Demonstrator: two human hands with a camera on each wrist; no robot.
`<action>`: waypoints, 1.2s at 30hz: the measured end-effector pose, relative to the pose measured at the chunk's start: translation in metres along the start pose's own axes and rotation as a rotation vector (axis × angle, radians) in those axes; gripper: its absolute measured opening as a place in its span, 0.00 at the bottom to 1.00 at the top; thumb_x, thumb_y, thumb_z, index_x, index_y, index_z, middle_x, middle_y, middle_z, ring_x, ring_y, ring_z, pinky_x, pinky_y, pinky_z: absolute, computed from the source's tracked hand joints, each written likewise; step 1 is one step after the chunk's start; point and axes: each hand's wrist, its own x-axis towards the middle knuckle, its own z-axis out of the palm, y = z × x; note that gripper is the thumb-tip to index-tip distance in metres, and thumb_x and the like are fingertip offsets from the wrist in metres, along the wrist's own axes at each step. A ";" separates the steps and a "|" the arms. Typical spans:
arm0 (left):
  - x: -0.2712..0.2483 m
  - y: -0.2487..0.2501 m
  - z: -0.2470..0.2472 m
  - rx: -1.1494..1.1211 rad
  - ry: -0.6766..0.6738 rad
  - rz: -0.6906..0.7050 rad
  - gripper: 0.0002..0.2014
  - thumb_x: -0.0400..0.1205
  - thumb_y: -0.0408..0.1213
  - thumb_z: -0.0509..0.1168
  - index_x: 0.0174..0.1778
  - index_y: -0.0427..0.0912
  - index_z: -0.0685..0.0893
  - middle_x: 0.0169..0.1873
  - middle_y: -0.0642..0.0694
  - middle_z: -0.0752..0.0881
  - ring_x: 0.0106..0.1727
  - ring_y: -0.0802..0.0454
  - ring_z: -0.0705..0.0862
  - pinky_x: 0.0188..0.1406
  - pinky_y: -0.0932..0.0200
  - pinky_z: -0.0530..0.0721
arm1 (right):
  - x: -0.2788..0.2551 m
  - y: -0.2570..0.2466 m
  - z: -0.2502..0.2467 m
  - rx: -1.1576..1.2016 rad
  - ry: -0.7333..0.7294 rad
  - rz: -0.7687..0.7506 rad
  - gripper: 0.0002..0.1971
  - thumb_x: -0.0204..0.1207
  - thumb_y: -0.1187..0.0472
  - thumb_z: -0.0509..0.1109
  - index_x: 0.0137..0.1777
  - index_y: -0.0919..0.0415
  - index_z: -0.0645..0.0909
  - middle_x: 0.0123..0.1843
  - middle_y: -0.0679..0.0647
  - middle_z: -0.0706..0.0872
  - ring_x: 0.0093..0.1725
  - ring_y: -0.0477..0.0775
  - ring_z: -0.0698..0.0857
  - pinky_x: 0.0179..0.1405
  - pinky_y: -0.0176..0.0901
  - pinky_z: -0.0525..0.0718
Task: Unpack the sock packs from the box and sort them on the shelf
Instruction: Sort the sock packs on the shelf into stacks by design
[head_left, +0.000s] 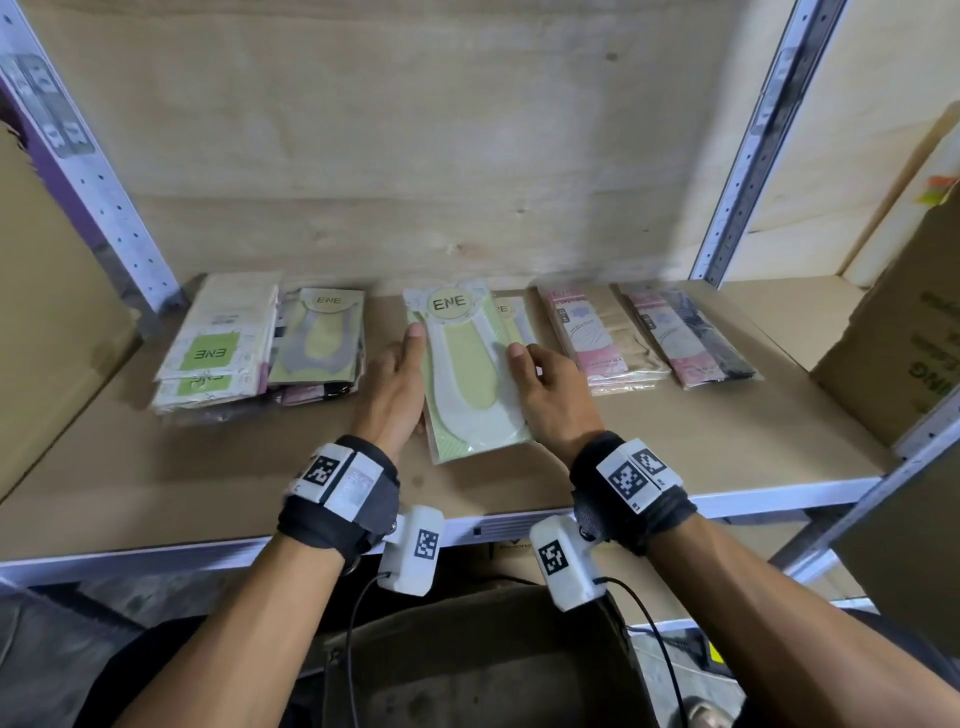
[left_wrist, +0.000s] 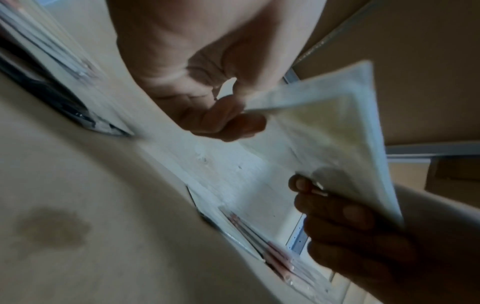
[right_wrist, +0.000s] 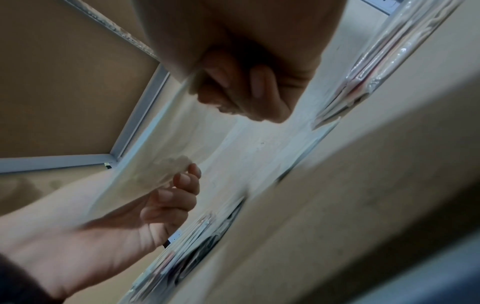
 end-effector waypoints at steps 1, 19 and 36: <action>-0.002 -0.001 0.004 0.052 0.004 0.012 0.28 0.87 0.64 0.51 0.51 0.43 0.84 0.36 0.57 0.76 0.40 0.54 0.78 0.46 0.55 0.76 | 0.000 0.000 0.000 0.004 0.022 -0.004 0.20 0.88 0.46 0.56 0.42 0.54 0.82 0.34 0.51 0.83 0.39 0.59 0.82 0.44 0.52 0.80; -0.005 0.015 0.011 -0.021 0.077 0.055 0.26 0.87 0.63 0.54 0.33 0.45 0.73 0.29 0.46 0.75 0.32 0.50 0.73 0.39 0.54 0.73 | 0.011 0.011 0.005 0.090 0.179 0.034 0.22 0.88 0.48 0.59 0.30 0.53 0.69 0.26 0.45 0.72 0.31 0.50 0.73 0.36 0.44 0.71; 0.015 0.018 0.013 0.119 -0.123 0.071 0.24 0.86 0.54 0.64 0.32 0.38 0.80 0.28 0.39 0.85 0.25 0.50 0.80 0.27 0.61 0.76 | 0.034 0.013 -0.004 0.030 0.159 0.189 0.23 0.89 0.51 0.57 0.42 0.71 0.79 0.35 0.58 0.79 0.39 0.59 0.78 0.36 0.46 0.73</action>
